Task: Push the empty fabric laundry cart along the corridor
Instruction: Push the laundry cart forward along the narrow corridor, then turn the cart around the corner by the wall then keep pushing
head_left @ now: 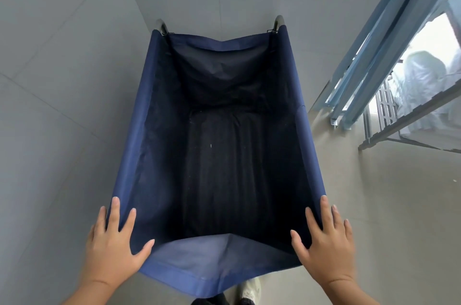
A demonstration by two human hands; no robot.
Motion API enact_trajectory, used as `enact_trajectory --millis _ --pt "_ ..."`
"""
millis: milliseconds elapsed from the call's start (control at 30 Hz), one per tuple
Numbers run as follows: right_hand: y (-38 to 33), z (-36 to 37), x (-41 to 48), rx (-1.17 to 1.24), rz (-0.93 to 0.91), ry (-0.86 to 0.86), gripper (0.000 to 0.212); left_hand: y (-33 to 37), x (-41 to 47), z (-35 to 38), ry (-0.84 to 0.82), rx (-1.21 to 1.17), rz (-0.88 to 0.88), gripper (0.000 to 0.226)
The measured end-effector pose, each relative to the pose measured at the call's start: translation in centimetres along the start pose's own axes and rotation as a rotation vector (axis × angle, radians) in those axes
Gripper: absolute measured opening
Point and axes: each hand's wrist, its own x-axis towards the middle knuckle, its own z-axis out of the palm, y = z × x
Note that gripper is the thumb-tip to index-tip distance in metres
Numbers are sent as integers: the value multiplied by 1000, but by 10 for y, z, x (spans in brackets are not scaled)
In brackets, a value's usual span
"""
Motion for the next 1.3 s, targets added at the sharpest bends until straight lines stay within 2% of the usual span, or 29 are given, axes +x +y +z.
enact_trajectory --millis 400,600,700,800,933,1067,1300 --pt "-30 0 9 1 25 -32 62 -27 23 -7 30 -4 29 100" --pt "-65 -10 8 23 87 -21 68 -46 36 -10 50 -2 42 91" --pt "-119 -15 29 144 -128 19 74 -55 43 -15 34 -15 55 85" --pt "-204 -15 76 281 -416 -34 74 -59 45 -22 31 -28 76 79" --pt "-318 -4 156 281 -705 -111 71 -62 47 -31 43 -30 88 82" --pt "-400 15 221 237 -924 -163 72 -64 45 -24 172 -73 57 85" --pt "-481 26 310 221 -924 -145 80 -52 50 -13 261 -124 -268 101"
